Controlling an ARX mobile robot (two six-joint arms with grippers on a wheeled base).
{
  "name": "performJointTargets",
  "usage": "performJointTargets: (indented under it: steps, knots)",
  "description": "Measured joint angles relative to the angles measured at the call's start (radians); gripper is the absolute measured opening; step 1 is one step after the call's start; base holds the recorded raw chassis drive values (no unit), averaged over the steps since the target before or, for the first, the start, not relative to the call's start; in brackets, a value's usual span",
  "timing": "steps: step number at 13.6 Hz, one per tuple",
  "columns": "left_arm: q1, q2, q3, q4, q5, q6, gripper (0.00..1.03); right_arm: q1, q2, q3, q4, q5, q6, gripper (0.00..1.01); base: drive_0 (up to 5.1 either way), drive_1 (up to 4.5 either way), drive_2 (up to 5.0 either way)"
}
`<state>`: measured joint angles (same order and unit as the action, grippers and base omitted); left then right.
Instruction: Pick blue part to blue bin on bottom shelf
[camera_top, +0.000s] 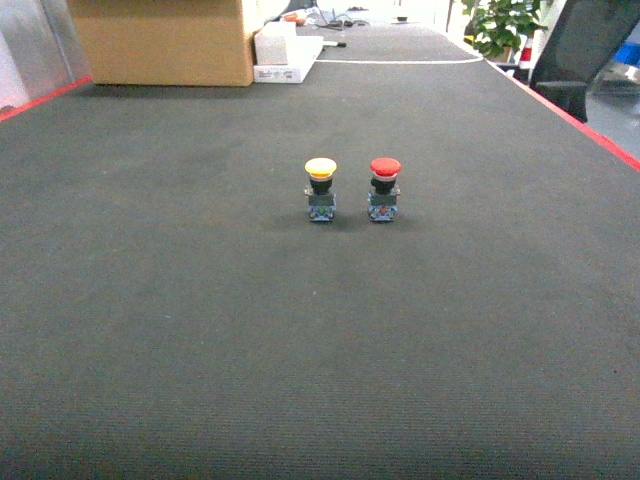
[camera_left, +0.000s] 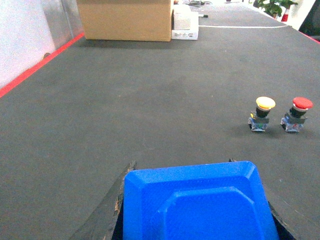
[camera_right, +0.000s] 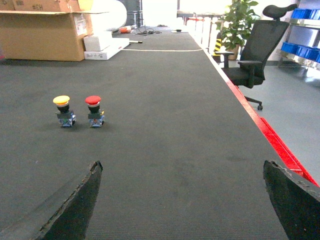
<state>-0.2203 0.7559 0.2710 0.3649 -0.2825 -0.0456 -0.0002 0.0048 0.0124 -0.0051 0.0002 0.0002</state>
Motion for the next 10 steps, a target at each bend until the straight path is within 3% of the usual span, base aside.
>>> performJointTargets:
  steps: [3,10]
  knots:
    - [-0.042,-0.225,-0.049,-0.183,-0.079,-0.011,0.44,0.000,0.000,0.000,0.000,0.000,0.000,0.98,0.0,0.00,0.0]
    - [-0.045,-0.224,-0.050,-0.180,-0.080,-0.011,0.44,0.000,0.000,0.000,0.000,0.000,0.000,0.98,0.0,0.00,0.0]
